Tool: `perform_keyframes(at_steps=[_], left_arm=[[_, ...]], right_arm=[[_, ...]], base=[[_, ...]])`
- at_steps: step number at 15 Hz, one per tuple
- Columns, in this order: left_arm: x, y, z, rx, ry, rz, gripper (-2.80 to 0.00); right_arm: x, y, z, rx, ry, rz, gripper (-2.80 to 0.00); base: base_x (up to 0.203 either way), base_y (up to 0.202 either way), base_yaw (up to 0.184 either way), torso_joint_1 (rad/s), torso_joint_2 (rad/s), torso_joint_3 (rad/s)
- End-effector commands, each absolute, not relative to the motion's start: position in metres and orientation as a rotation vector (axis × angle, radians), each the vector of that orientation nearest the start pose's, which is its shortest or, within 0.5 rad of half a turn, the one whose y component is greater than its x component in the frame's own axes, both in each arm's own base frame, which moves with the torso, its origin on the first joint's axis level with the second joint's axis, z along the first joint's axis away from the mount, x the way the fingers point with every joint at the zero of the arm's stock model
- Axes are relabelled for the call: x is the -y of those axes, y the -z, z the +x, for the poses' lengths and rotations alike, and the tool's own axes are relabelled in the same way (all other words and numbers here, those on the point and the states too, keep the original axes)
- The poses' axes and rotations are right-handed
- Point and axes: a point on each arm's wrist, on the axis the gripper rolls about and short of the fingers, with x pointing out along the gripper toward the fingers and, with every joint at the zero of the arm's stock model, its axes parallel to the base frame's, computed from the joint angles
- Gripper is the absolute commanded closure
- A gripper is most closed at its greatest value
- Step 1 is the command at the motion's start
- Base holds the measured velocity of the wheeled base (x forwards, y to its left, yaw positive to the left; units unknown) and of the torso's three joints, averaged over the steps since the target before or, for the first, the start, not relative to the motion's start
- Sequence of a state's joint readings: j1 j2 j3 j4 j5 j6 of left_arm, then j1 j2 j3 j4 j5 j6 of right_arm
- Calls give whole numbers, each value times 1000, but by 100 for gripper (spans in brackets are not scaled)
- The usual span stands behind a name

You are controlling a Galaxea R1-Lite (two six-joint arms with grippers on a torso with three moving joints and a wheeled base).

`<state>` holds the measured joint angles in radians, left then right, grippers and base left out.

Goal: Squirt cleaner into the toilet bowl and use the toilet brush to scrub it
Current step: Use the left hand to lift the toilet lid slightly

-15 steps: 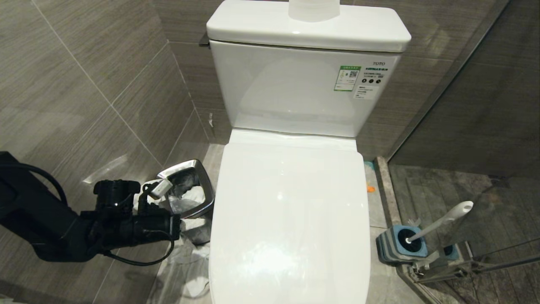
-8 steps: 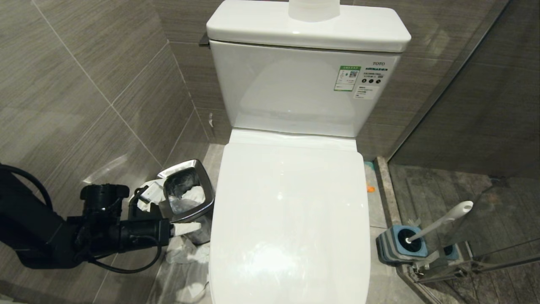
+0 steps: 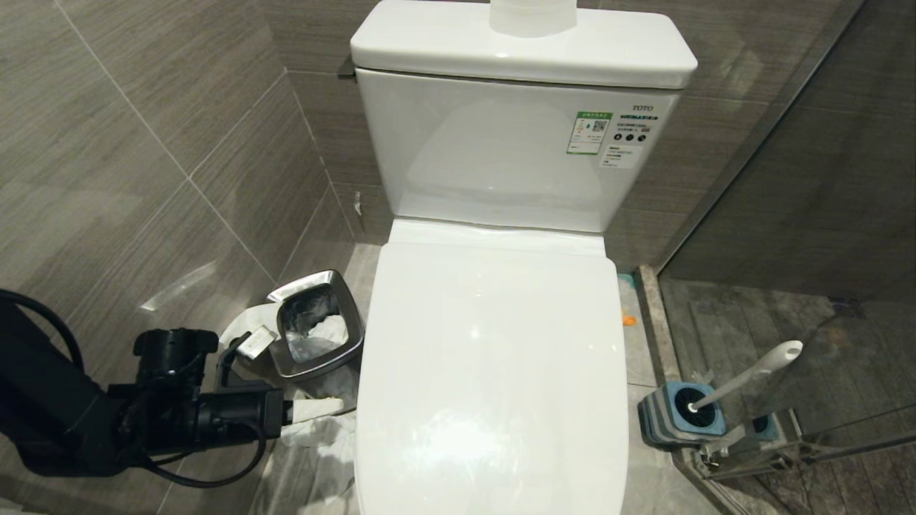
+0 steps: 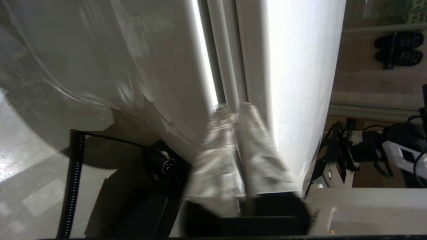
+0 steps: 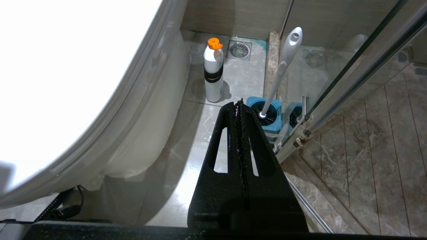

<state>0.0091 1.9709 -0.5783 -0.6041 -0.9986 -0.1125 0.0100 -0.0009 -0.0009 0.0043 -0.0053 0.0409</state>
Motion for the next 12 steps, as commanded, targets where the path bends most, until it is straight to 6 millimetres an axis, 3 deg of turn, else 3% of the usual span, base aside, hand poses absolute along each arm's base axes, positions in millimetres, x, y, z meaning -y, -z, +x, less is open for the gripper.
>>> perform_keyframes(at_steps=[1, 12], left_arm=[[19, -52, 284, -778, 918, -497, -280], [34, -56, 266, -806, 981, -497, -280]], right_arm=[[0, -75, -23, -5, -5, 41, 0], [0, -75, -23, -5, -5, 41, 0]], base=[[0, 0, 0, 0, 0, 0], [0, 0, 0, 0, 0, 0]])
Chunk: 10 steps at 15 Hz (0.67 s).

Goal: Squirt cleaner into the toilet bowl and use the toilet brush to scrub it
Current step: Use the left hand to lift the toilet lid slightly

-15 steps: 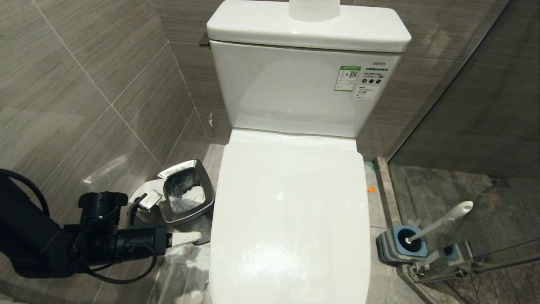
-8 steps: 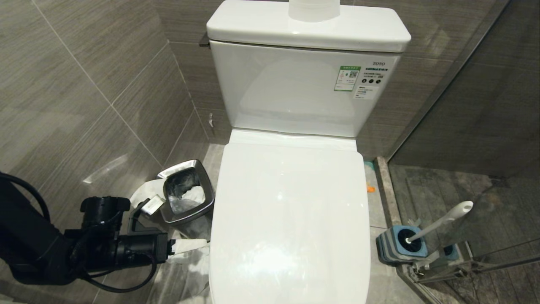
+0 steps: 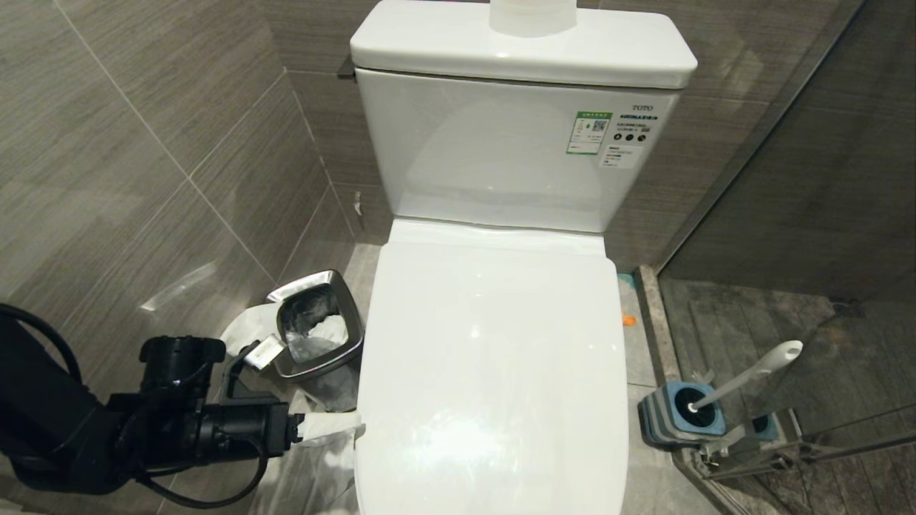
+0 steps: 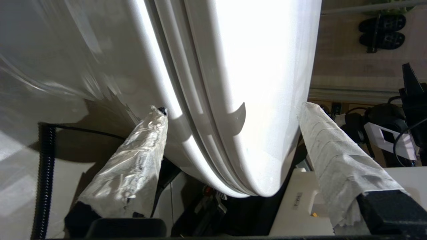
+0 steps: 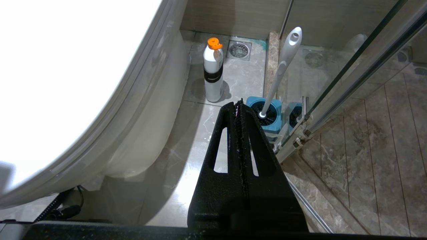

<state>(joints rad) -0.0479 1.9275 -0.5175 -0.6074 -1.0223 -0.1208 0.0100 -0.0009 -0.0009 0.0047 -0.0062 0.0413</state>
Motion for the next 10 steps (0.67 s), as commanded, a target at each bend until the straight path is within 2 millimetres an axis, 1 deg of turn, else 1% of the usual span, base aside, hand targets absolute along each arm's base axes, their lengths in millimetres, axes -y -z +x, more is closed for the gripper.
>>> perform_keyframes(at_steps=[1, 5, 10], left_arm=[[37, -54, 263, -822, 987, -500, -280], [41, -45, 257, -866, 994, -510, -280], [55, -44, 251, -888, 1043, -491, -280]], right_arm=[[0, -75, -23, -4, -3, 41, 0], [0, -75, -23, -3, -6, 41, 0], [0, -75, -23, -5, -4, 41, 0]], base=[[0, 0, 0, 0, 0, 0], [0, 0, 0, 0, 0, 0], [0, 0, 0, 0, 0, 0]])
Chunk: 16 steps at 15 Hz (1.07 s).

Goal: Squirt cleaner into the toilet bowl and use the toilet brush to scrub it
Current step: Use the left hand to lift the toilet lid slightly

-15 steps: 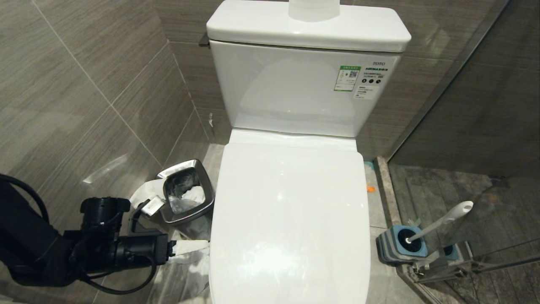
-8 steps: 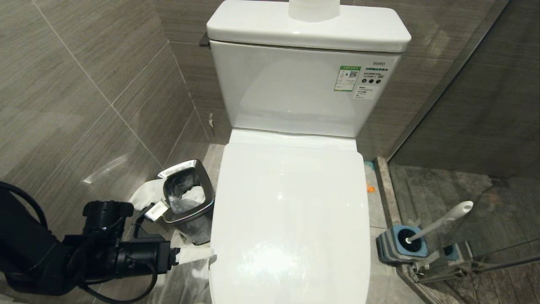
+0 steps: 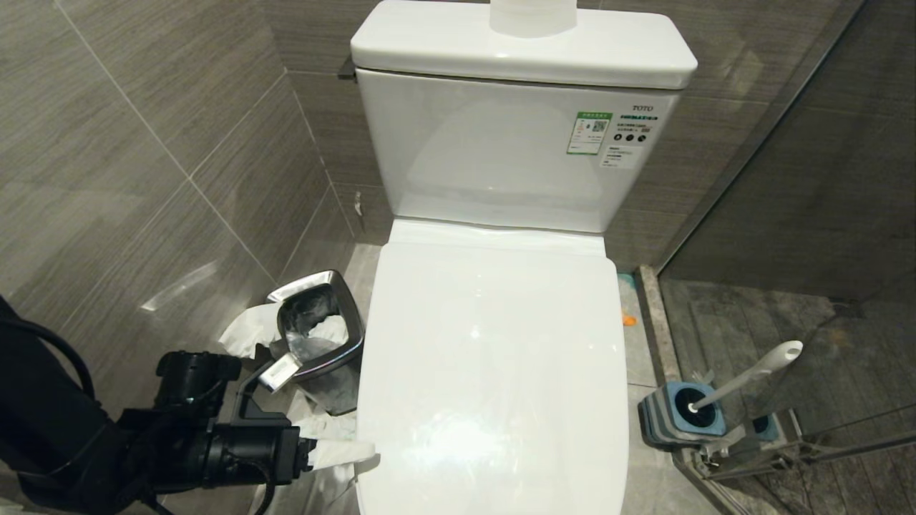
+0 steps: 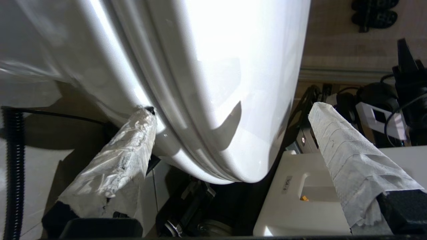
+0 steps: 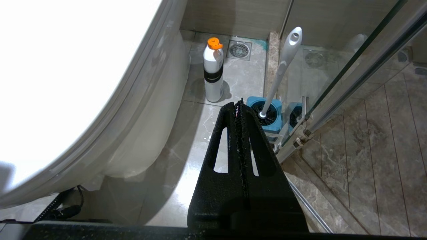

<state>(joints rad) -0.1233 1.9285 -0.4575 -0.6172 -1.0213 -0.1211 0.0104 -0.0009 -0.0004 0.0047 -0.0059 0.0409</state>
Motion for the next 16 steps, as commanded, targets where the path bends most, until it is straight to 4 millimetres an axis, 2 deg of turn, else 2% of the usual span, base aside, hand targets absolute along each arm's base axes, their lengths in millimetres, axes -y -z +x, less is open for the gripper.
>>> perform_keyframes(at_steps=[1, 5, 9, 11, 16], left_arm=[[57, -42, 248, -890, 1054, -487, -280], [68, -35, 245, -901, 1084, -471, -280], [68, -21, 240, -906, 1077, -464, -280], [67, -19, 232, -904, 1071, -451, -280], [77, -36, 216, -878, 1179, -451, -280]], right_arm=[[0, -75, -23, -5, -5, 41, 0], [0, -75, -23, -3, -5, 41, 0], [0, -75, -23, -5, -6, 41, 0], [0, -75, -23, -3, -6, 41, 0], [0, -75, -23, -5, -5, 41, 0]], base=[[0, 0, 0, 0, 0, 0], [0, 0, 0, 0, 0, 0], [0, 0, 0, 0, 0, 0], [0, 0, 0, 0, 0, 0], [0, 0, 0, 0, 0, 0]])
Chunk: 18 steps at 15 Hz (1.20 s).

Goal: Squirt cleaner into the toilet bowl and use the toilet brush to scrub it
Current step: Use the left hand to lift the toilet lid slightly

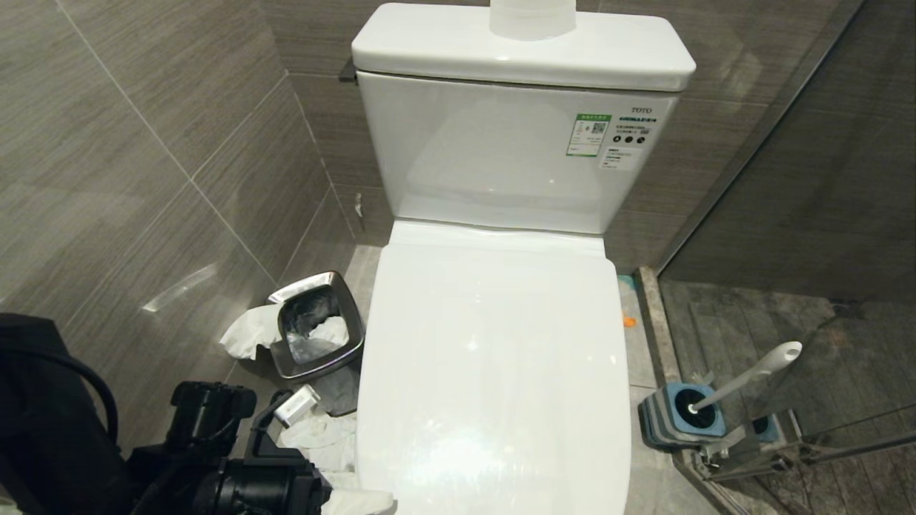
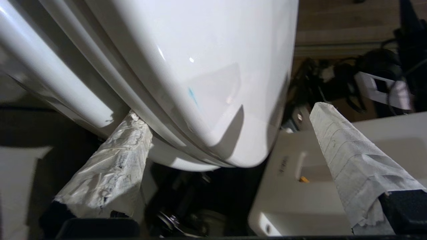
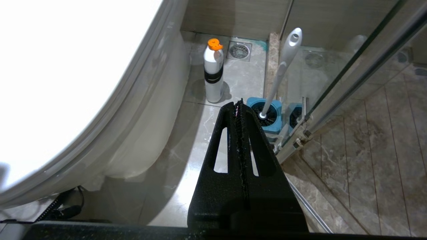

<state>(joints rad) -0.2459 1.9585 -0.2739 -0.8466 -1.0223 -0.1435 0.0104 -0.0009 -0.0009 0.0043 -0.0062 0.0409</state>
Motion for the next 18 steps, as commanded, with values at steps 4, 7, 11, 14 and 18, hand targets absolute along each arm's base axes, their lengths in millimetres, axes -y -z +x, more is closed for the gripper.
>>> perform_keyframes(at_steps=[4, 7, 11, 14, 18], left_arm=[[80, -63, 212, -838, 1272, -513, -280], [82, -102, 211, -860, 1312, -660, -280], [84, -159, 218, -825, 1365, -758, -280], [86, -188, 223, -797, 1381, -791, -280], [95, -220, 234, -743, 1431, -777, -280]], right_arm=[[0, -75, -23, -5, -4, 41, 0], [0, -75, -23, -5, -5, 41, 0], [0, -75, -23, -3, -4, 41, 0], [0, -75, -23, -3, -4, 41, 0], [0, -75, -23, -5, -5, 41, 0]], base=[[0, 0, 0, 0, 0, 0], [0, 0, 0, 0, 0, 0], [0, 0, 0, 0, 0, 0], [0, 0, 0, 0, 0, 0], [0, 0, 0, 0, 0, 0]])
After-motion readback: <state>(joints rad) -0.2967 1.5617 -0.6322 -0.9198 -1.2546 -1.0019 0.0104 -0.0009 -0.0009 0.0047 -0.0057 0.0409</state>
